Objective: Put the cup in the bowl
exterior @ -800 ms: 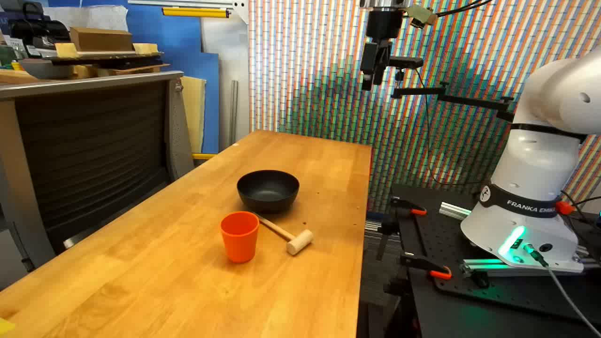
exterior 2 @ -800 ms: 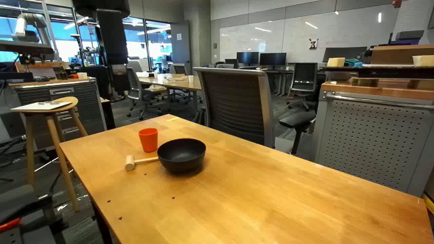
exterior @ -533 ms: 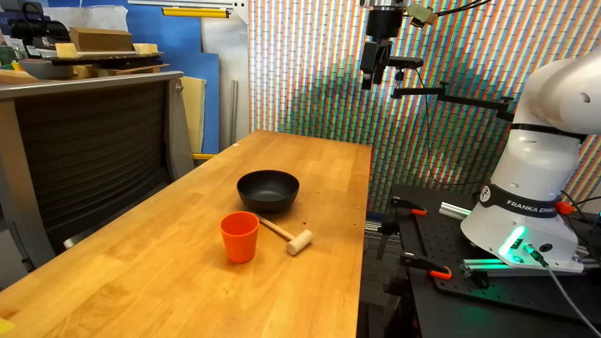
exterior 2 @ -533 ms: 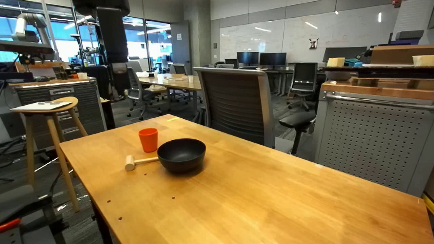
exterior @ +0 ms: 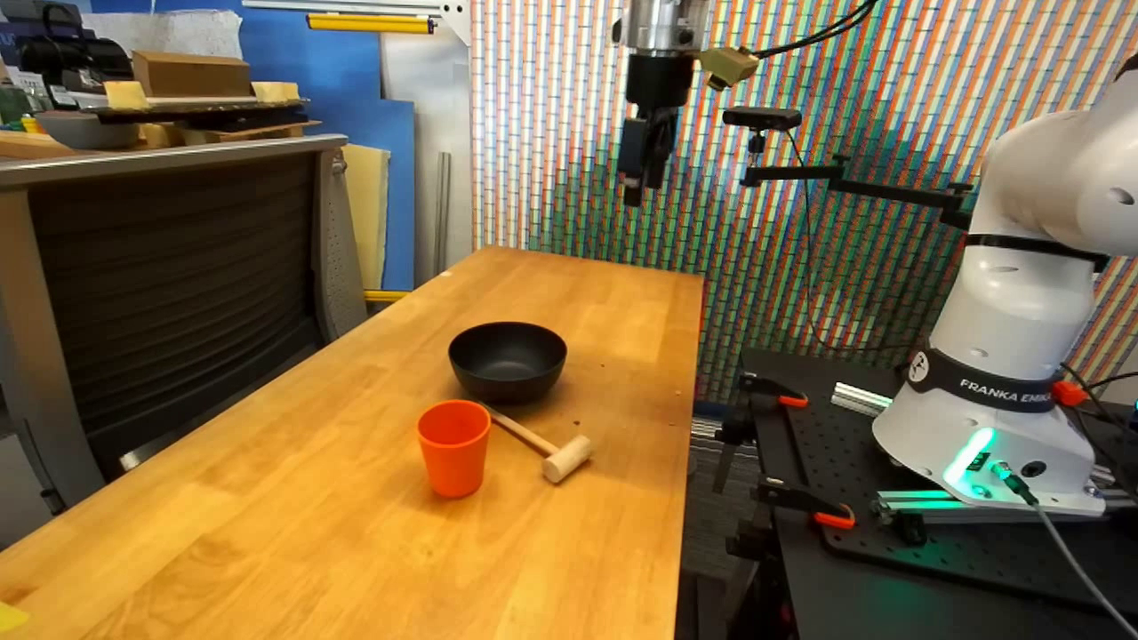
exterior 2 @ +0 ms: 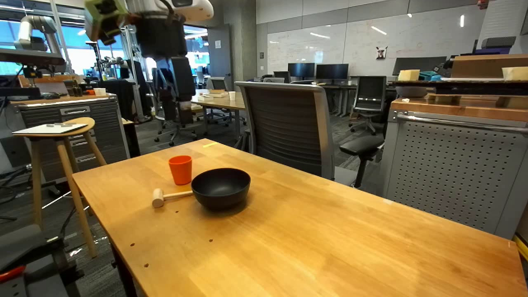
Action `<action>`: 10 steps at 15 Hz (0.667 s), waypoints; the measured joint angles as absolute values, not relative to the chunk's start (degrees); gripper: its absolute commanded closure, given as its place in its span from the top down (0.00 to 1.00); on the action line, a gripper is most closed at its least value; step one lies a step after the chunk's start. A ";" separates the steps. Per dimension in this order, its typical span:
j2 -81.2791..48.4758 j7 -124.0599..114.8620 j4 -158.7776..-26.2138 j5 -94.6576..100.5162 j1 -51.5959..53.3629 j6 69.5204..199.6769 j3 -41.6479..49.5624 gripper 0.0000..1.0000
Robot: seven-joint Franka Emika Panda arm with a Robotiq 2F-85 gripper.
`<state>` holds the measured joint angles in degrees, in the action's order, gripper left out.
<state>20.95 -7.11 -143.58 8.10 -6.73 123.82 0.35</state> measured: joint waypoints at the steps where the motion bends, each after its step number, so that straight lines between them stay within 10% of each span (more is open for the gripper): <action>1: 17.77 -7.50 -142.00 8.15 -5.58 124.81 -0.93 1.00; 10: -14.14 -7.60 -119.02 10.13 4.42 124.93 -5.65 1.00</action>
<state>-14.14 -7.60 -119.02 10.13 4.42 124.93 -5.65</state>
